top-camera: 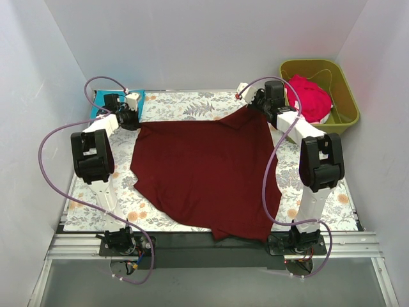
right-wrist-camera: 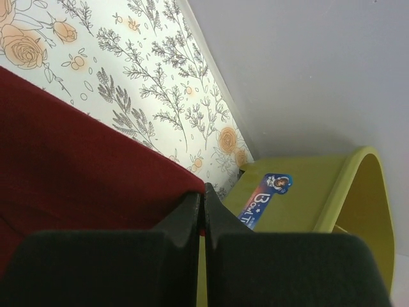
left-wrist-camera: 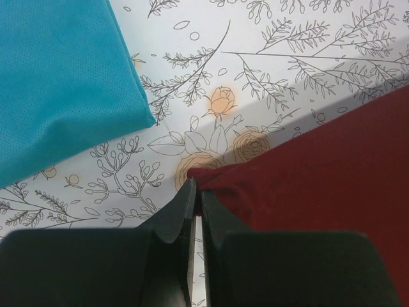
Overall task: Fold and stack the t-shirts
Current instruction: Flatten the tshirt out
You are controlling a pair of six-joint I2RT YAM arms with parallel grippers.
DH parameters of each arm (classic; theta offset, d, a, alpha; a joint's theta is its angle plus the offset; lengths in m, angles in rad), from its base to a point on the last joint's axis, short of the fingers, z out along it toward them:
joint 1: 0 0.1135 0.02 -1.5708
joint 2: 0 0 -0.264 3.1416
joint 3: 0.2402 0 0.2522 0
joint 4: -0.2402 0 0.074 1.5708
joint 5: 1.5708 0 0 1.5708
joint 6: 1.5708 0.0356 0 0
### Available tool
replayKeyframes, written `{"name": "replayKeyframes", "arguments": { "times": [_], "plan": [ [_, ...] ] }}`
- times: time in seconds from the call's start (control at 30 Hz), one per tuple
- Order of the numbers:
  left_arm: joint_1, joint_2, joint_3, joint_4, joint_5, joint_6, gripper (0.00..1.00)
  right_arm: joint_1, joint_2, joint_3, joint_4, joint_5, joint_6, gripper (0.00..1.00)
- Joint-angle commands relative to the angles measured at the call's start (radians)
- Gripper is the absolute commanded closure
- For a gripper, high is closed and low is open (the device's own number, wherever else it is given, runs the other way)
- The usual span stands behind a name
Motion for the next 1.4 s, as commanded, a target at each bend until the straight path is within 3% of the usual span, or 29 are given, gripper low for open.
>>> {"name": "replayKeyframes", "arguments": {
  "times": [0.0,0.6,1.13,1.37],
  "plan": [
    [0.005,-0.063,0.029,-0.019,0.016,0.061,1.00,-0.005,-0.053,0.058,-0.001,-0.002,0.018,0.99],
    [0.013,-0.300,-0.182,-0.077,0.075,0.351,1.00,-0.002,-0.338,-0.117,-0.294,-0.077,0.042,0.99],
    [0.047,-0.512,-0.385,-0.218,0.112,0.693,0.99,0.006,-0.574,-0.318,-0.440,-0.127,0.061,0.99],
    [0.048,-0.538,-0.452,-0.250,0.104,0.767,0.99,0.017,-0.654,-0.457,-0.481,-0.157,0.061,0.99]
  ]
}}
